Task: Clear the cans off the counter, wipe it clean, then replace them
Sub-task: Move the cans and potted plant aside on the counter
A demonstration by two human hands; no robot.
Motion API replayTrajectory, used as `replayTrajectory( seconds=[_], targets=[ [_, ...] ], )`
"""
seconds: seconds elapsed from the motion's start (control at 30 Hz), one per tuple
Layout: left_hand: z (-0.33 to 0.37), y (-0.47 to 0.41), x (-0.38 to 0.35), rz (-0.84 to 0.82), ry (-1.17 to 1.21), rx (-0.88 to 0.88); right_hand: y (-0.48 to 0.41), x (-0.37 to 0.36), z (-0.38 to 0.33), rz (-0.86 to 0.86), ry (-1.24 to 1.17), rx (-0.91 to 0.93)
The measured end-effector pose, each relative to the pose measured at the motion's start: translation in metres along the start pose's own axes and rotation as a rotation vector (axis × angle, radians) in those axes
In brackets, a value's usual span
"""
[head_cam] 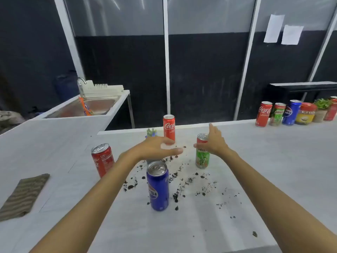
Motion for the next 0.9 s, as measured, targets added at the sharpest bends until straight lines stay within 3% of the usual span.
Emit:
replayTrajectory(
  seconds=[0.2, 0.37, 0.5, 0.67, 0.9],
  targets=[
    [-0.02, 0.02, -0.021, -0.082, 0.122, 0.093, 0.001, -0.021, 0.021, -0.062, -0.407, -0.108],
    [-0.03, 0.036, -0.037, -0.01, 0.343, 0.114, -0.006, -0.028, 0.031, 0.049, -0.66, -0.182],
    [-0.036, 0.04, -0.053, 0.142, 0.439, 0.116, -0.006, -0.033, 0.04, -0.001, -0.607, -0.211],
    [-0.042, 0.045, -0.059, 0.261, 0.672, 0.156, -0.004, -0.035, 0.035, 0.122, -0.485, -0.185],
    [-0.041, 0.057, -0.04, 0.45, 0.779, 0.12, 0.008, -0.017, -0.005, 0.233, -0.321, -0.003]
  ],
)
Point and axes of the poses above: each hand's wrist, its own y-axis away from the middle knuckle, its own x-axis out of the back of the hand, z = x × y, the point moved 2 cm from there along -y, towards the middle knuckle, and after that the axes turned 4 degrees about -y, right-handed, at the moved point
